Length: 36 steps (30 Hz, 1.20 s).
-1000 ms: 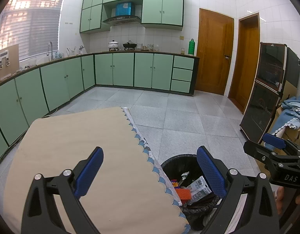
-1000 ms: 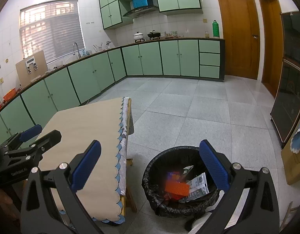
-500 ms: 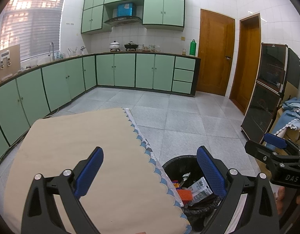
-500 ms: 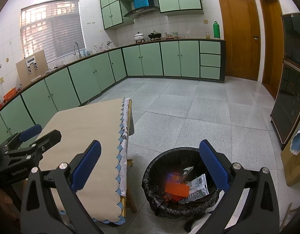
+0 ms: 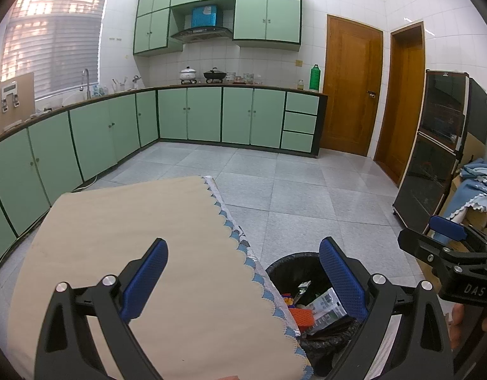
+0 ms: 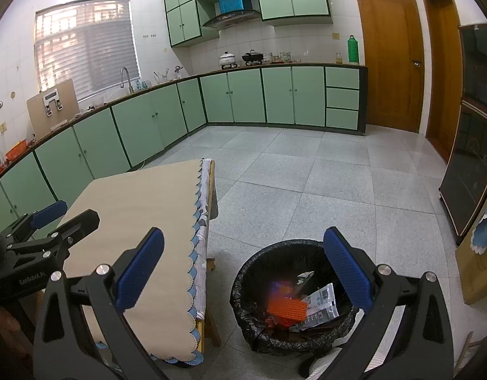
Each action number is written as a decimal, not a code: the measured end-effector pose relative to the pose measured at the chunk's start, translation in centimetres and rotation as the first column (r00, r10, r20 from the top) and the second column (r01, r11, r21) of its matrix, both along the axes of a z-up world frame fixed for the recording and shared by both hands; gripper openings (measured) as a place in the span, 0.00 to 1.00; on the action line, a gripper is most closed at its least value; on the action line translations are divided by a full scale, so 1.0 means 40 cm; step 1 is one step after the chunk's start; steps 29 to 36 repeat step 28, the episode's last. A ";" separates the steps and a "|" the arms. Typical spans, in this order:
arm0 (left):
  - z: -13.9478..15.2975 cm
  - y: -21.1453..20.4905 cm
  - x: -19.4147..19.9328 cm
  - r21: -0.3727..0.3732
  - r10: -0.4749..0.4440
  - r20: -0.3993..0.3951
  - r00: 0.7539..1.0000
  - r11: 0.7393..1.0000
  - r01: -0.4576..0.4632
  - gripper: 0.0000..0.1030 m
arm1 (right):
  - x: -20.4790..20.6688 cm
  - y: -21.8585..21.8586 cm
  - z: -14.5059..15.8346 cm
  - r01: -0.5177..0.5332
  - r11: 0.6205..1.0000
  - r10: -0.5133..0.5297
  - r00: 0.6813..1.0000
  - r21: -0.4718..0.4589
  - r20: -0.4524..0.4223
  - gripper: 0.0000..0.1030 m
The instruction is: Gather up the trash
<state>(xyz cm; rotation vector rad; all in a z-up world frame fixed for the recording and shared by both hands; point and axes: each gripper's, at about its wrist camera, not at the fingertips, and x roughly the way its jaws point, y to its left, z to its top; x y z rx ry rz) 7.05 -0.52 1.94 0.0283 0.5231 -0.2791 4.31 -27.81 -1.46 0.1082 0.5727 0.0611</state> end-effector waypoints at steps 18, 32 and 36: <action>-0.008 -0.014 0.002 0.000 0.006 -0.010 1.000 1.000 -0.006 0.92 | -0.001 -0.003 -0.012 -0.002 1.000 0.002 1.000 -0.003 -0.002 0.95; -0.018 -0.014 0.002 -0.006 0.011 -0.017 1.000 1.000 -0.011 0.92 | -0.002 0.000 -0.011 -0.001 1.000 0.001 1.000 -0.003 -0.001 0.95; -0.018 -0.014 0.002 -0.006 0.011 -0.017 1.000 1.000 -0.011 0.92 | -0.002 0.000 -0.011 -0.001 1.000 0.001 1.000 -0.003 -0.001 0.95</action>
